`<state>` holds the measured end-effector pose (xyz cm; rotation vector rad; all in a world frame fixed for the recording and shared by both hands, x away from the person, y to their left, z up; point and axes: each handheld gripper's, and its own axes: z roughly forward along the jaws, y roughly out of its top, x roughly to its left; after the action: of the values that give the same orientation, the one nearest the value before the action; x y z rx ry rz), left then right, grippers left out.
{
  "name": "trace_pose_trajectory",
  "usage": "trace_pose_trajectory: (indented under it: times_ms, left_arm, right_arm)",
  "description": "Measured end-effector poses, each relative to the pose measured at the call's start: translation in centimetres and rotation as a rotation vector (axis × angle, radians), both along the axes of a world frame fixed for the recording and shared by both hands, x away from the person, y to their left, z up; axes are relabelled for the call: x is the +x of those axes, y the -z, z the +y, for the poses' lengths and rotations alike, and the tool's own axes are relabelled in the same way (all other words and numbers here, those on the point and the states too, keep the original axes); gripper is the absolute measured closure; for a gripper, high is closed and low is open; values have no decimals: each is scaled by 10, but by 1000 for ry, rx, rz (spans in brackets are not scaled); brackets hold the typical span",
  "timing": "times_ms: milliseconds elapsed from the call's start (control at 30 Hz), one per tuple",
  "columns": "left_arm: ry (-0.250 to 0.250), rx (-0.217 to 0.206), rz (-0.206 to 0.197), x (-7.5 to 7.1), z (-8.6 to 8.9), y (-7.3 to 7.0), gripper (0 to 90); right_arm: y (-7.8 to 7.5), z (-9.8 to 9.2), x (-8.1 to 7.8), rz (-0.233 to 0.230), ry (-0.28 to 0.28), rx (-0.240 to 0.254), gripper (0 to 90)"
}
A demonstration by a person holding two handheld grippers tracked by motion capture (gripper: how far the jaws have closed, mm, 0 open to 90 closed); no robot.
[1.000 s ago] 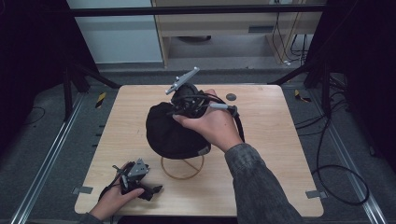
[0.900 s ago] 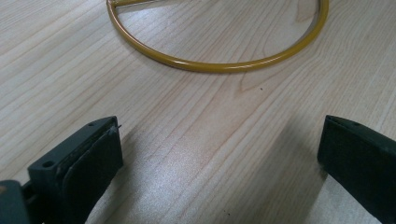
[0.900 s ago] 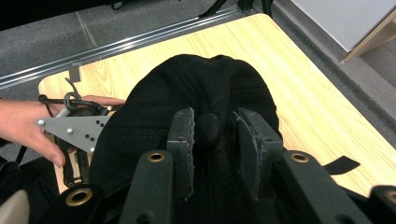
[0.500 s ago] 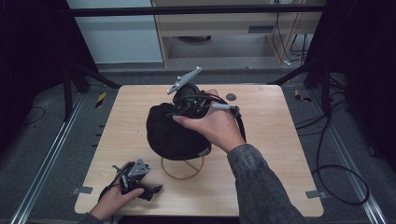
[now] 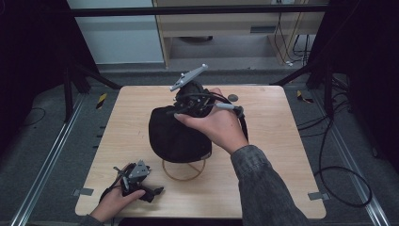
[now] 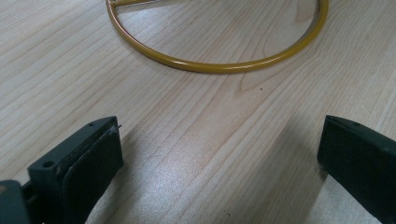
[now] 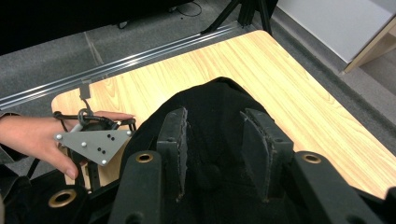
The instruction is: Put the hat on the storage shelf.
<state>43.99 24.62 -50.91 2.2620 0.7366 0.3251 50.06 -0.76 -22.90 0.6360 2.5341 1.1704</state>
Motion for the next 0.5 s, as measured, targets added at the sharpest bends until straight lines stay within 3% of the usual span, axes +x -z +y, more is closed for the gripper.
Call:
trace_pose_trajectory:
  times_ms: [500]
  left_arm:
    - [-1, 0, -1, 0, 0, 0, 0]
  right_arm:
    - [-4, -12, -3, -15, 17, 12, 620]
